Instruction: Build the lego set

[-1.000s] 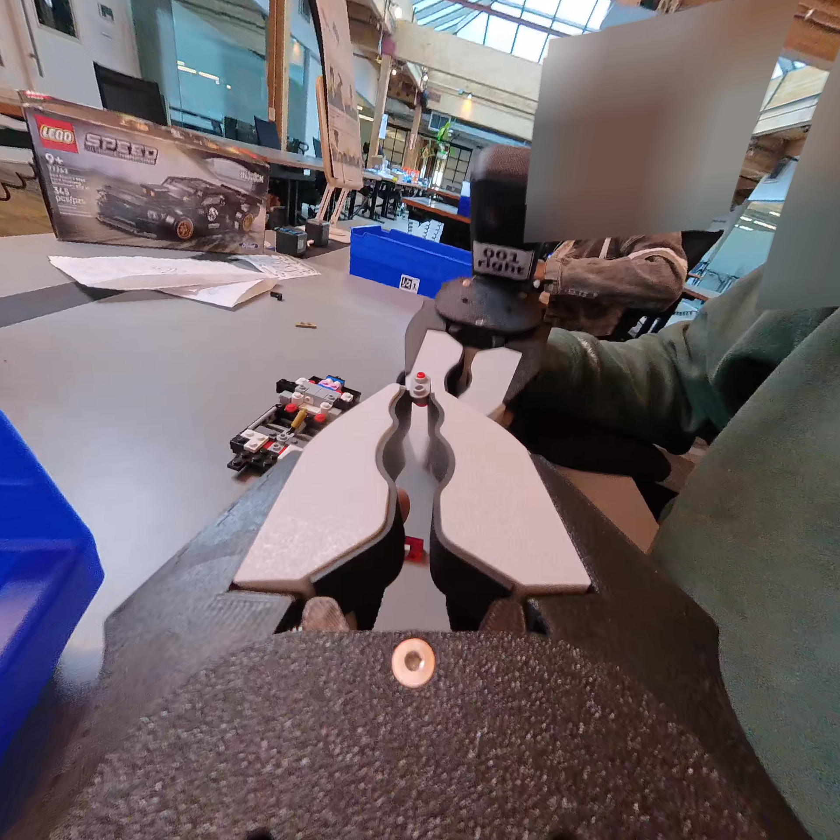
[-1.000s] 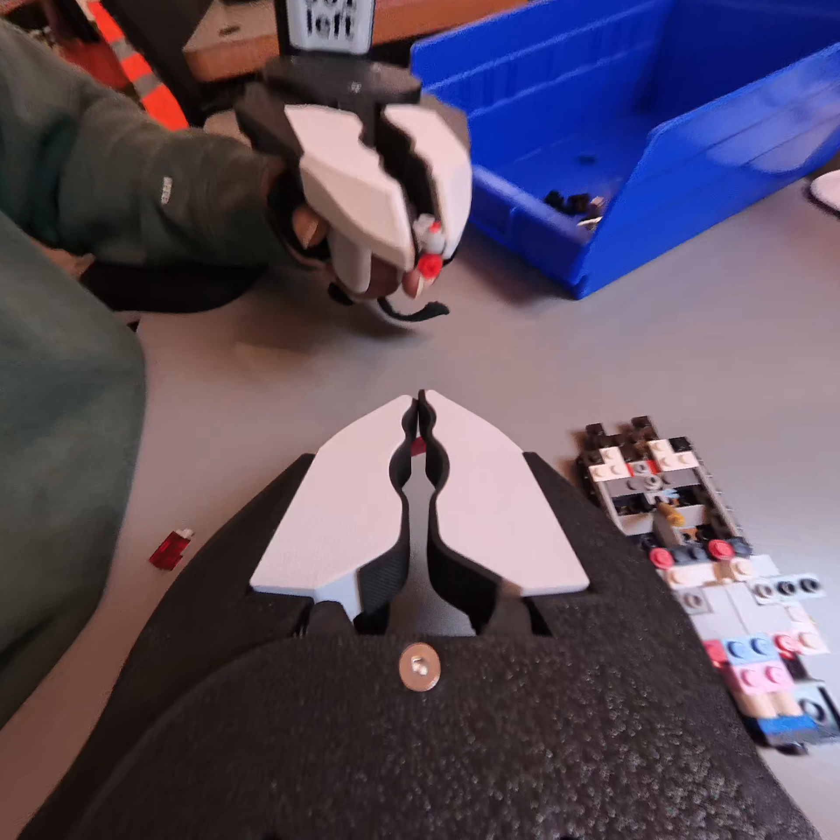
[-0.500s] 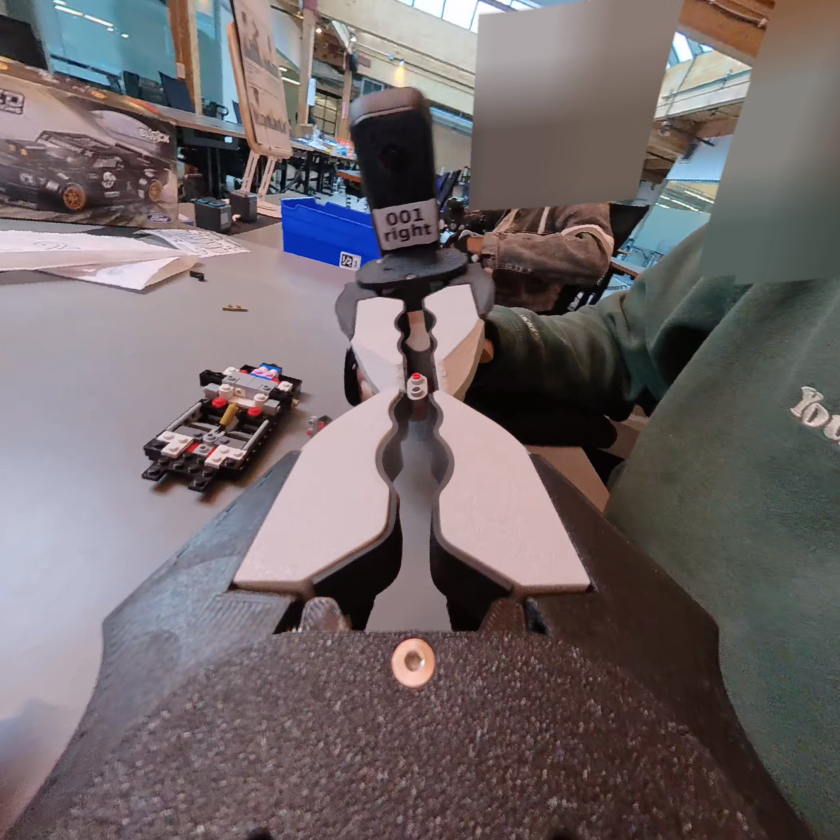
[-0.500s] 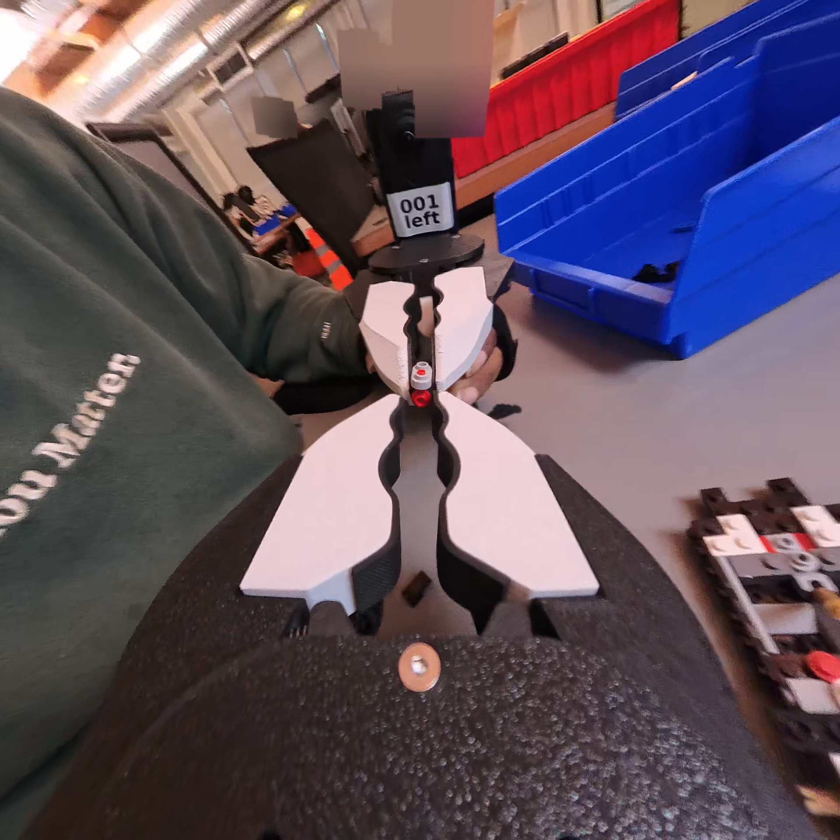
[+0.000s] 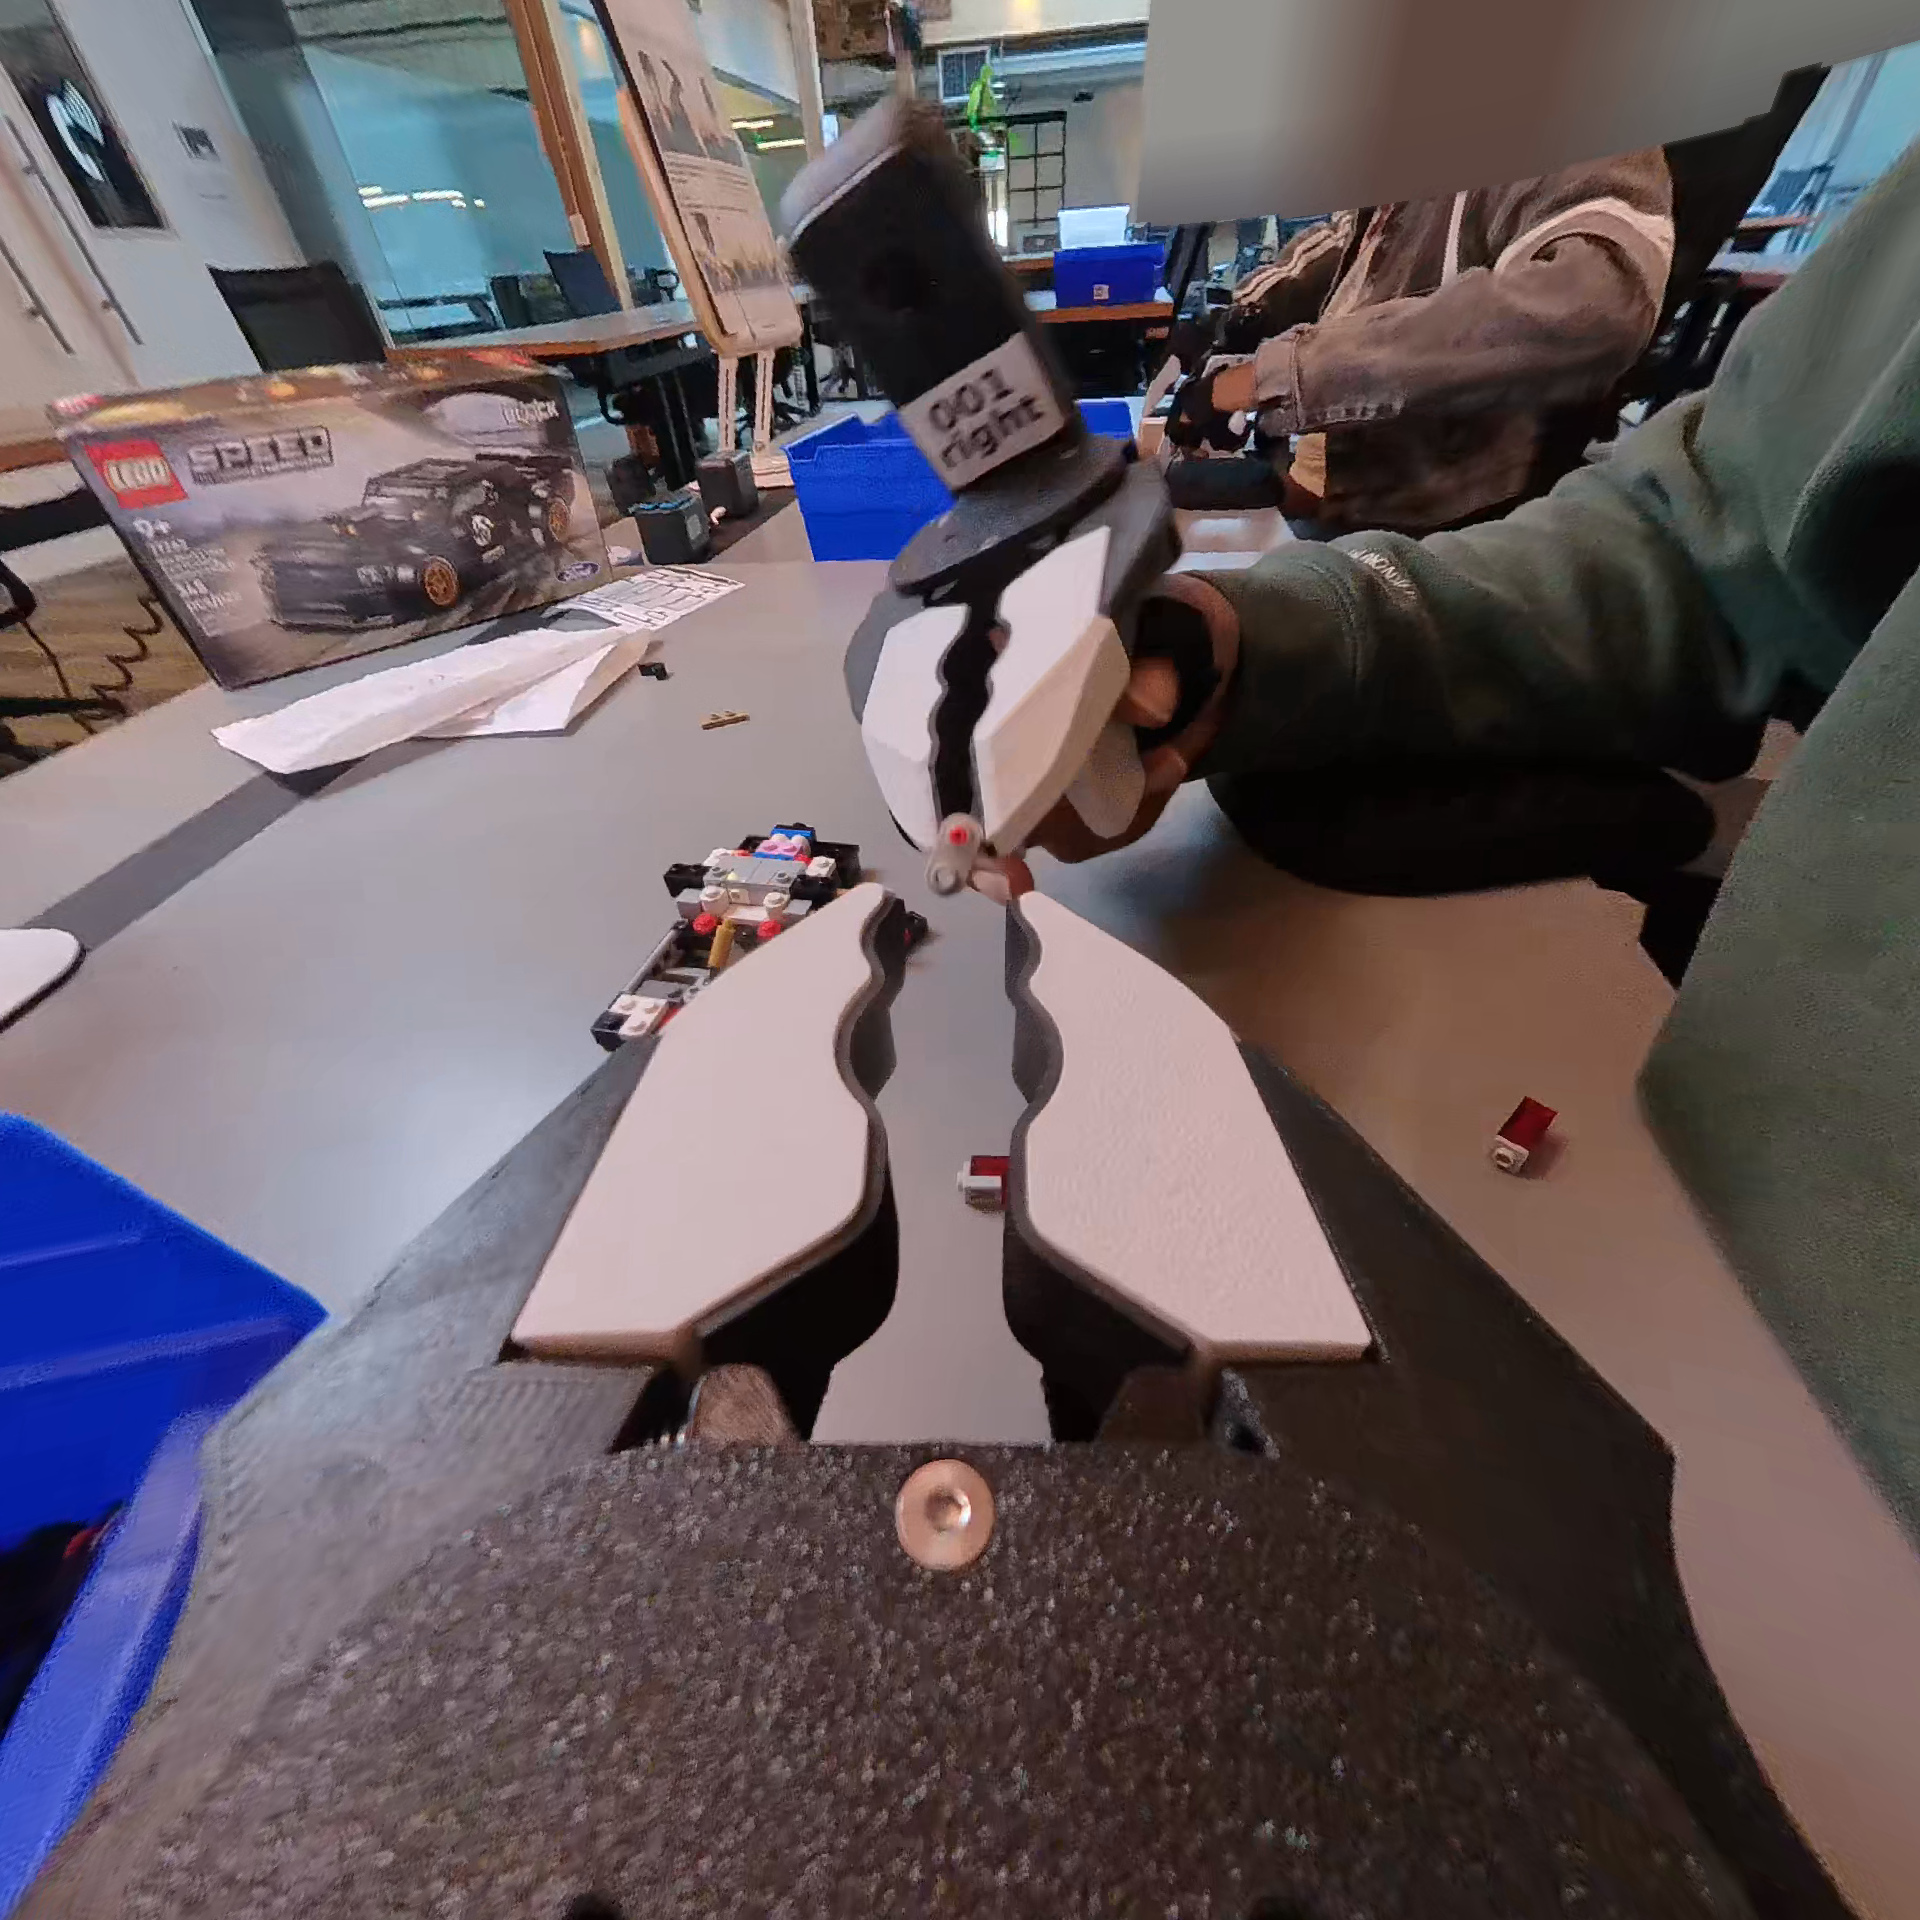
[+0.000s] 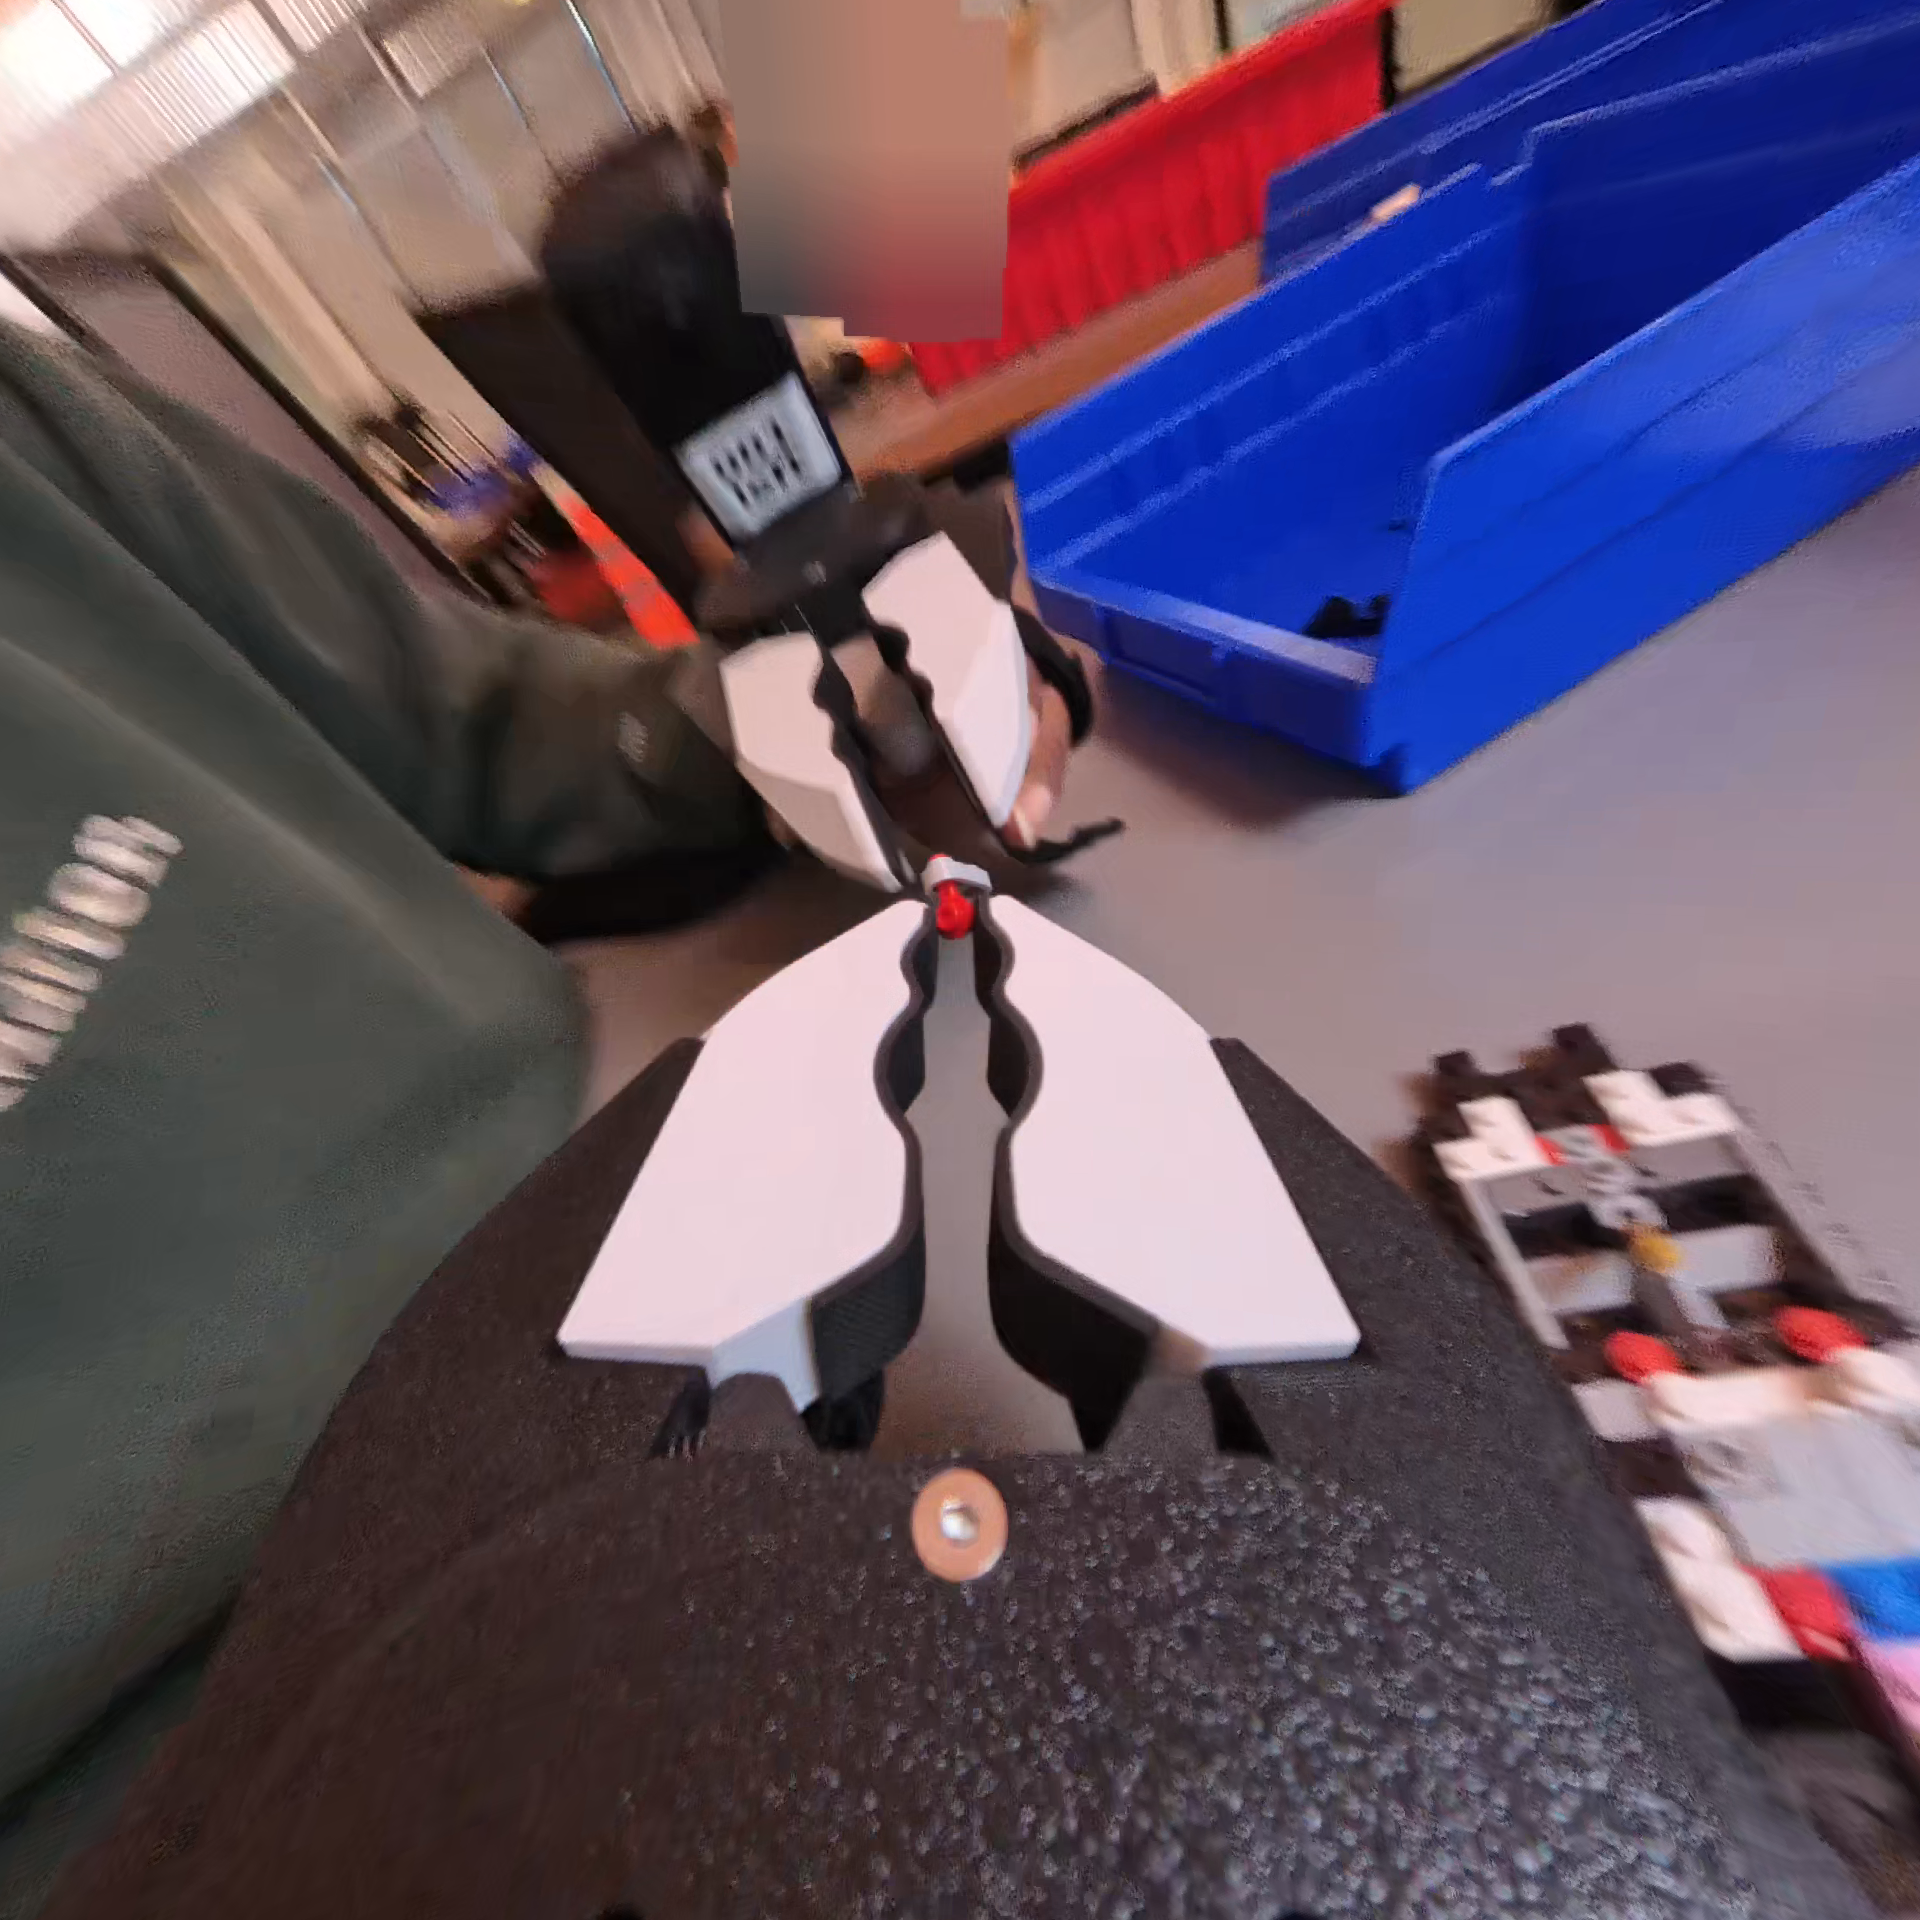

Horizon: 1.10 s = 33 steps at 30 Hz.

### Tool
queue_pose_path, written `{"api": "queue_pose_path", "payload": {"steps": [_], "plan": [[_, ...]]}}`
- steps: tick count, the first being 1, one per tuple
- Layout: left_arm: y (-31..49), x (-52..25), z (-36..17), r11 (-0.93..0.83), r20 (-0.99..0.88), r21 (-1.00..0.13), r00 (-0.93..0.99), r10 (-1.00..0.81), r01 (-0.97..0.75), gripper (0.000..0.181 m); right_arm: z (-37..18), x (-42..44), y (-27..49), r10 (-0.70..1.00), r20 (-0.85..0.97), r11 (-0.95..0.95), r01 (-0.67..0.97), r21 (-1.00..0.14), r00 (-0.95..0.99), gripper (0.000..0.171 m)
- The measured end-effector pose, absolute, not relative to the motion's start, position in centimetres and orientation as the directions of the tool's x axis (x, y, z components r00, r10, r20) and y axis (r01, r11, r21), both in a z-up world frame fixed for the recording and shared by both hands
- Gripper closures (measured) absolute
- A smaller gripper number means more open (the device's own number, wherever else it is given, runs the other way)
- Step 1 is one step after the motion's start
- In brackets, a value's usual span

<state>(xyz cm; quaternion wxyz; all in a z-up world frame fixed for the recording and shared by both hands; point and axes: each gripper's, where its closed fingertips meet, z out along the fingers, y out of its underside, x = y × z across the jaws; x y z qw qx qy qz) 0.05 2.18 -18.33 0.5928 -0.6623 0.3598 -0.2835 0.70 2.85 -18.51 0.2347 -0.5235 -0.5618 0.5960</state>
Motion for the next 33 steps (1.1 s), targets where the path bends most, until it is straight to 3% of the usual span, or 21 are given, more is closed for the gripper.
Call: {"api": "queue_pose_path", "payload": {"steps": [3,7,15,20,26,33], "plan": [[2.0,0.4,-19.2,-0.022,-0.107,-0.975,0.558,-0.823,-0.219,0.163,-20.3,0.5,2.0,0.936,-0.136,-0.011,0.361,-0.933,-0.324,0.165],[1.2,1.3,-20.1,0.011,-0.175,-0.952,0.515,-0.839,-0.305,0.169,-20.6,0.5,1.0,0.931,-0.054,0.078,0.34,-0.937,-0.362,0.165],[0.9,1.6,-20.9,0.155,-0.409,-0.857,0.466,-0.785,-0.492,0.174,-20.3,1.2,0.4,0.889,-0.166,-0.006,0.353,-0.936,-0.427,0.165],[0.8,1.9,-21.0,0.217,-0.514,-0.792,0.434,-0.74,-0.57,0.174,-20.0,1.7,0.1,0.815,-0.342,-0.155,0.393,-0.906,-0.468,0.164],[1.0,2.0,-19.7,0.266,-0.559,-0.788,0.467,-0.685,-0.555,0.174,-18.2,1.5,-0.2,0.74,-0.438,-0.29,0.345,-0.893,-0.51,0.166],[-0.2,2.9,-16.3,0.249,-0.409,-0.904,0.535,-0.74,-0.347,0.175,-15.5,2.8,-1.1,0.633,-0.451,-0.354,0.283,-0.891,-0.63,0.167]]}}
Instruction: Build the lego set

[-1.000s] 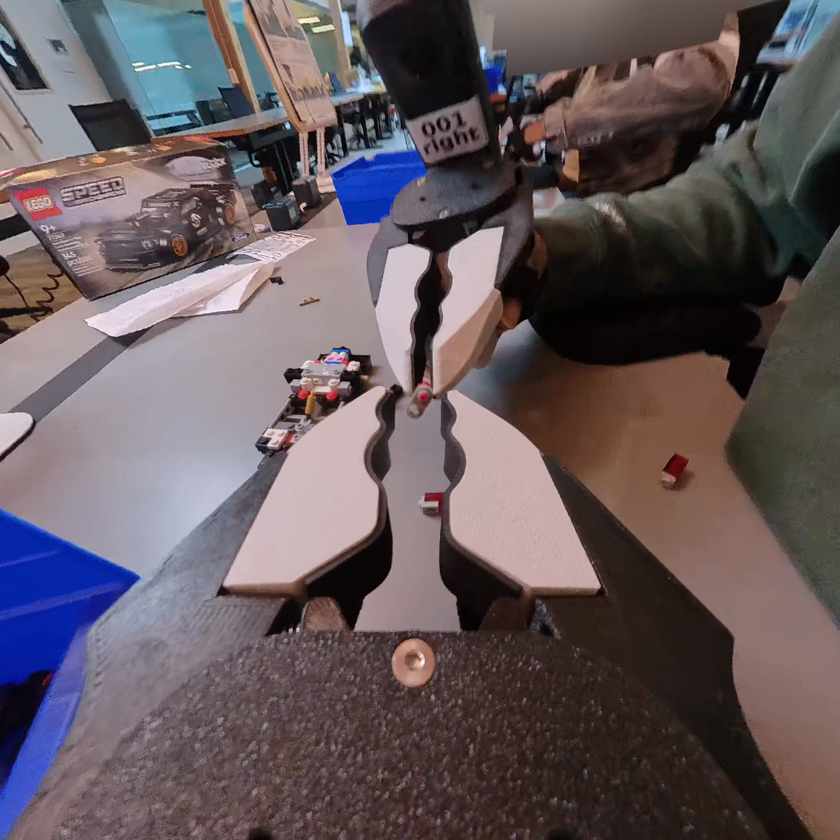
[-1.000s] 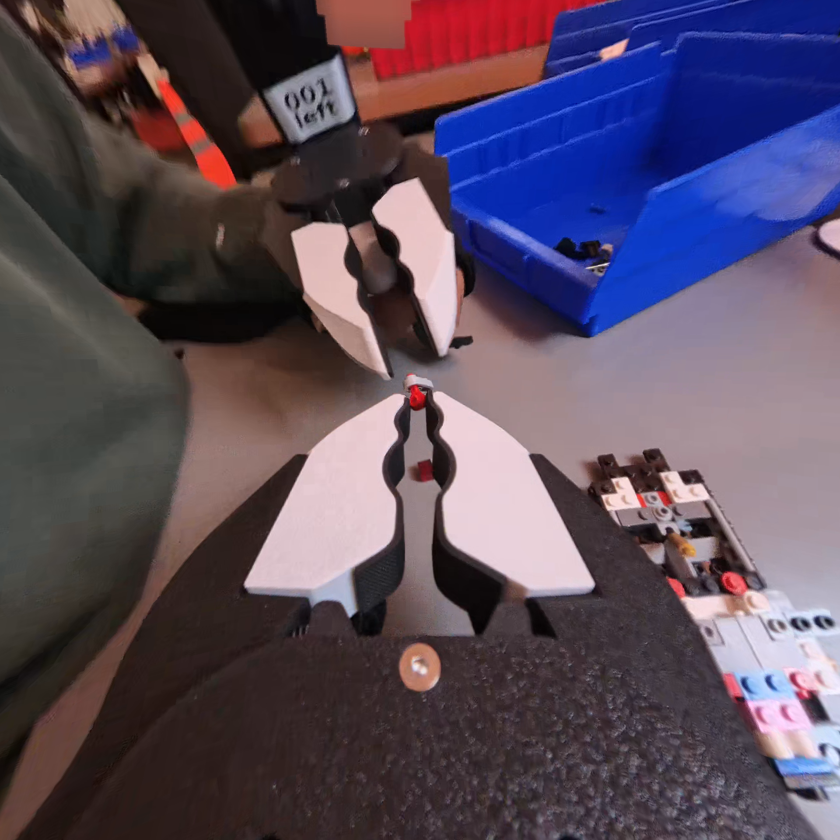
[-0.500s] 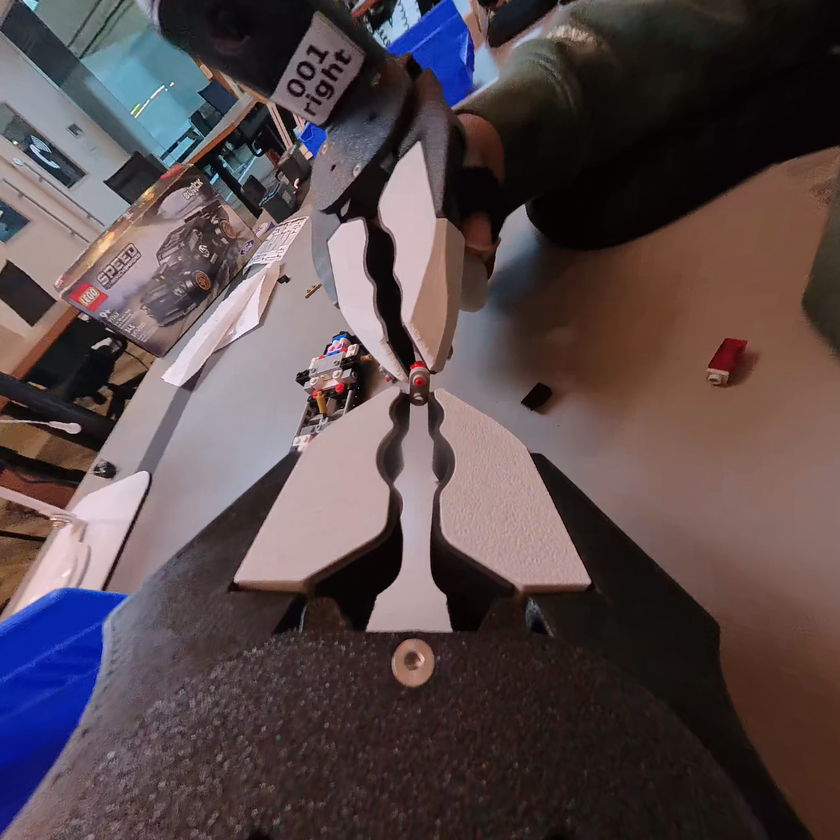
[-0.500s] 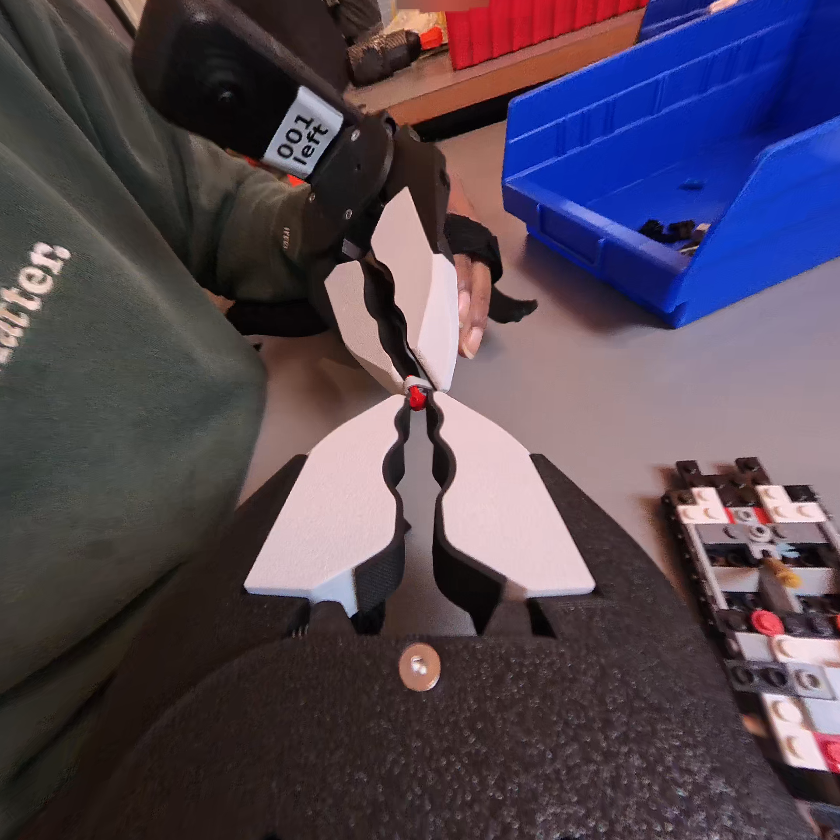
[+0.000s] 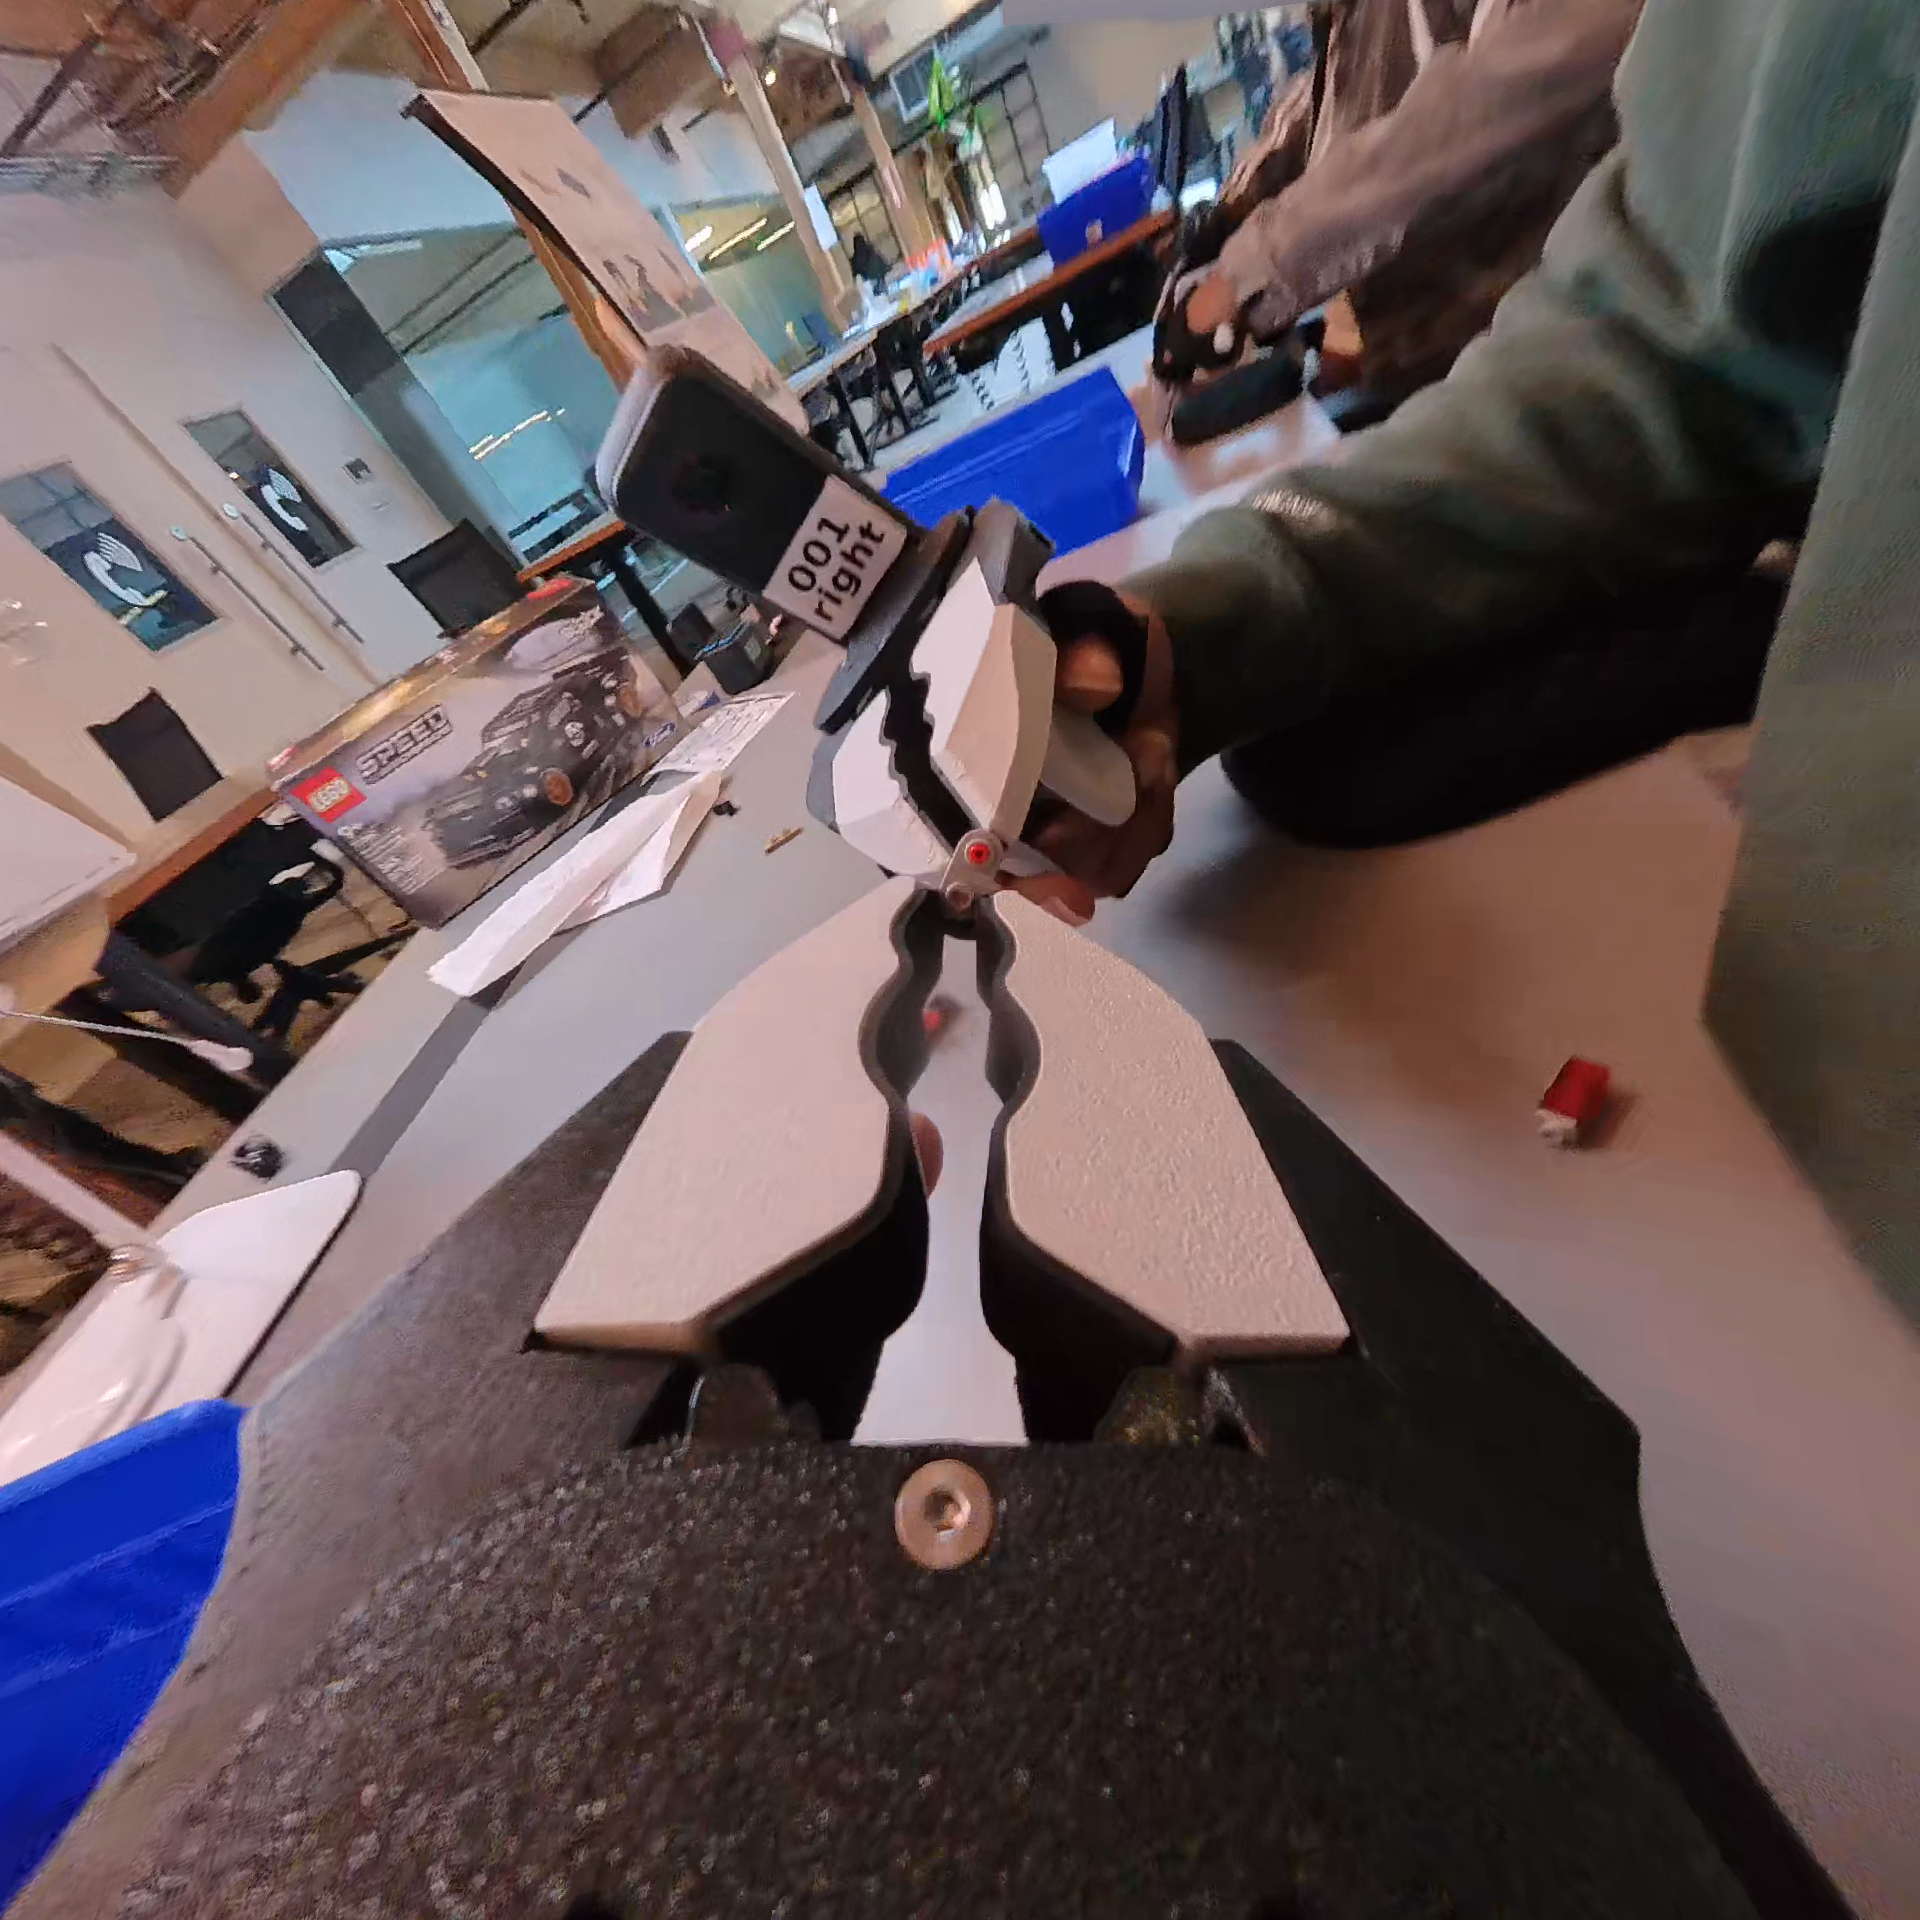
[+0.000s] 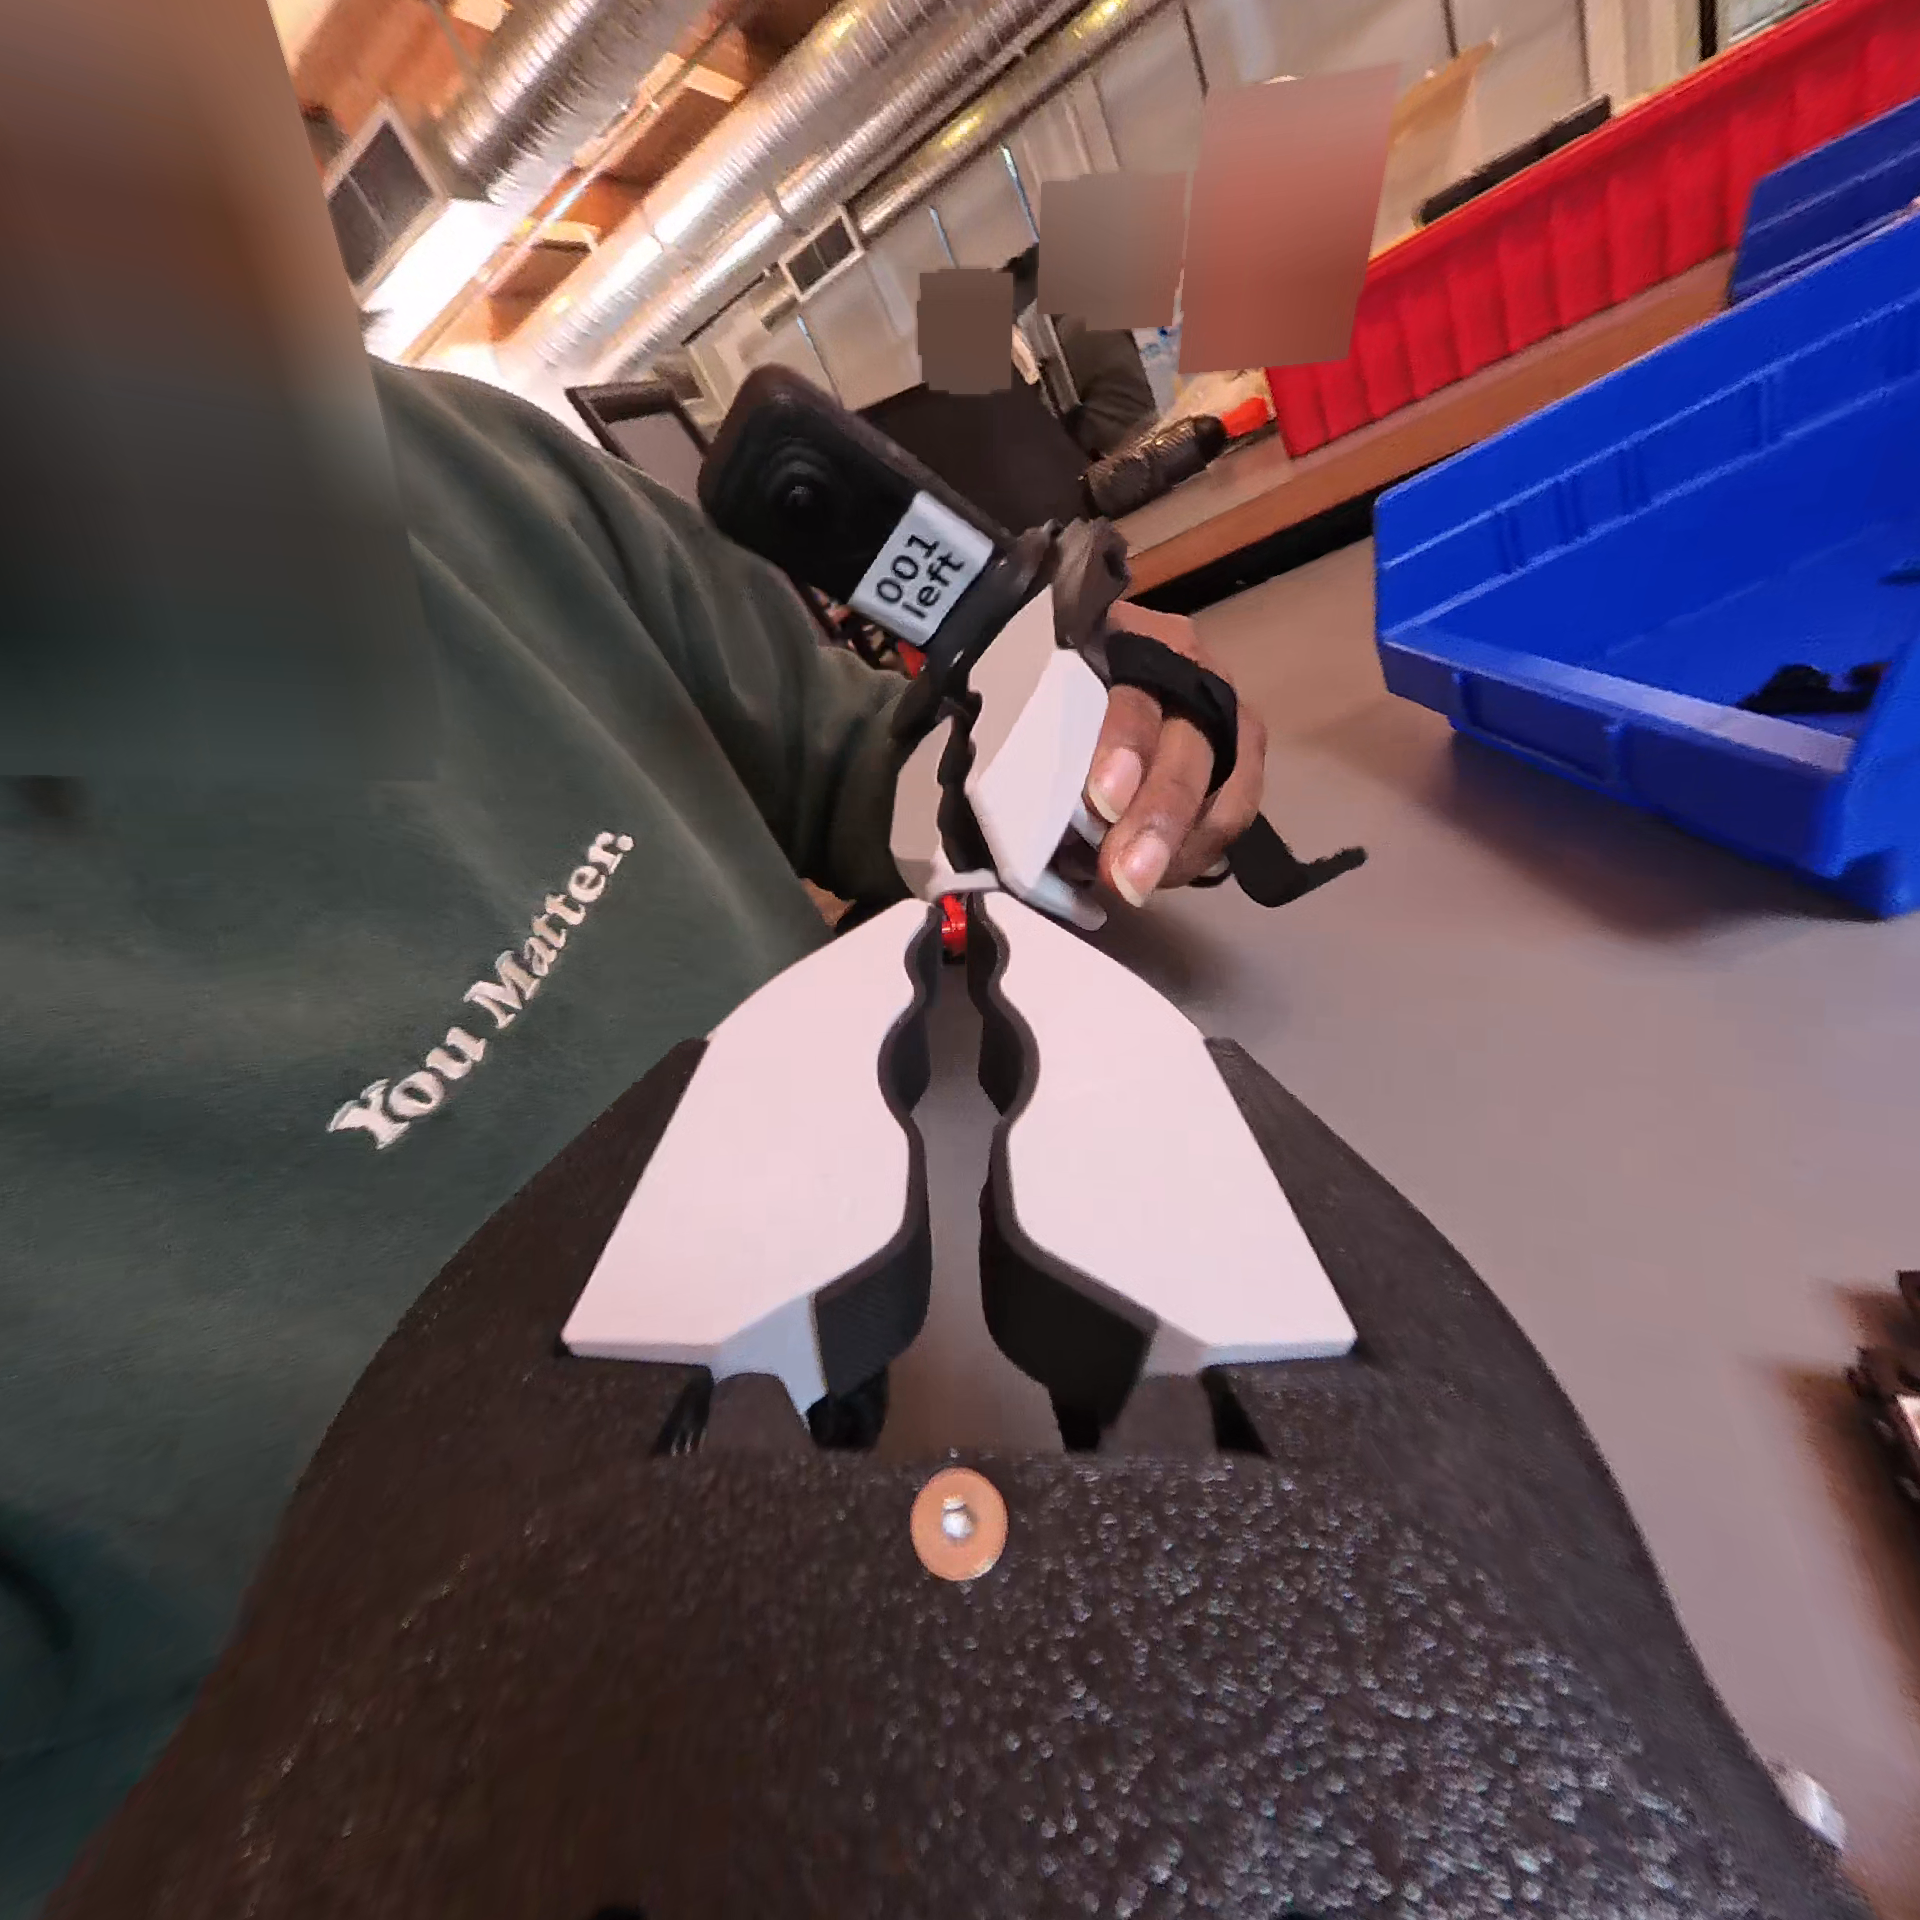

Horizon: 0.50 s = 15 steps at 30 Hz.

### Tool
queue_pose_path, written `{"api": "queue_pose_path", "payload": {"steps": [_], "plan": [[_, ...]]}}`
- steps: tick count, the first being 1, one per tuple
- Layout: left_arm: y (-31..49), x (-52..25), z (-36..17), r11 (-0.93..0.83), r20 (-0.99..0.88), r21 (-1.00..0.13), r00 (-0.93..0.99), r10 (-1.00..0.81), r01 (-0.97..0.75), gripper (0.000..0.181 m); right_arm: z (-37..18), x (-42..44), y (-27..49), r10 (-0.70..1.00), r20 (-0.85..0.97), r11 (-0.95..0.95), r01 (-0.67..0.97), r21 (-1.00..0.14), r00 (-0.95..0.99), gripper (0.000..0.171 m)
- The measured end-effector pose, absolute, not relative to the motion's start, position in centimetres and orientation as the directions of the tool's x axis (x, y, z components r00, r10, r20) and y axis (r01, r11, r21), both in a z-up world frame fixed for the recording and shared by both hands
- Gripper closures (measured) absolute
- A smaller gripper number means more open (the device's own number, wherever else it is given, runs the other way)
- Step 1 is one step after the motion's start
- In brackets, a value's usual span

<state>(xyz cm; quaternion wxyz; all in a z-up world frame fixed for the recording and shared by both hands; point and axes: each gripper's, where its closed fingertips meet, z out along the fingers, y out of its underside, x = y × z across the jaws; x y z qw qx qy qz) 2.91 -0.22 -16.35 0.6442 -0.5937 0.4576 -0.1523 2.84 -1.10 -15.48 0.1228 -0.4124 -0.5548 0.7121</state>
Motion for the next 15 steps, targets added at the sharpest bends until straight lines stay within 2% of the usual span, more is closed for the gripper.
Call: {"api": "queue_pose_path", "payload": {"steps": [1,3,5,7,8,10,13,15], "plan": [[-0.4,3.0,-15.9,0.246,-0.381,-0.919,0.538,-0.752,-0.308,0.175,-15.6,2.9,-0.9,0.641,-0.442,-0.341,0.284,-0.896,-0.627,0.167],[-1.1,1.9,-12.2,0.256,-0.265,-0.962,0.573,-0.775,-0.099,0.175,-18.4,2.9,1.0,0.733,-0.431,-0.279,0.346,-0.896,-0.526,0.167],[-1.2,0.5,-10.9,0.272,-0.272,-0.958,0.587,-0.762,-0.091,0.175,-17.8,3.1,1.8,0.728,-0.444,-0.317,0.317,-0.894,-0.523,0.167],[-0.4,-0.4,-12.1,0.224,-0.254,-0.966,0.609,-0.751,-0.127,0.175,-17.4,2.6,1.9,0.755,-0.406,-0.292,0.29,-0.911,-0.515,0.167],[0.1,-0.6,-13.1,0.184,-0.244,-0.97,0.616,-0.749,-0.161,0.175,-17.9,2.3,2.0,0.775,-0.394,-0.269,0.306,-0.913,-0.494,0.167],[1.6,-0.9,-16.9,0.073,-0.277,-0.939,0.612,-0.741,-0.337,0.175,-20.7,2.0,2.8,0.86,-0.309,-0.138,0.397,-0.907,-0.407,0.167],[2.6,-1.9,-24.1,-0.139,-0.291,-0.797,0.575,-0.765,-0.588,0.175,-24.1,2.3,3.8,0.929,-0.156,0.043,0.517,-0.855,-0.336,0.166],[2.3,-2.2,-27.2,-0.217,-0.279,-0.708,0.548,-0.788,-0.672,0.174,-25.1,2.3,3.7,0.936,-0.105,0.102,0.548,-0.83,-0.335,0.166]]}}
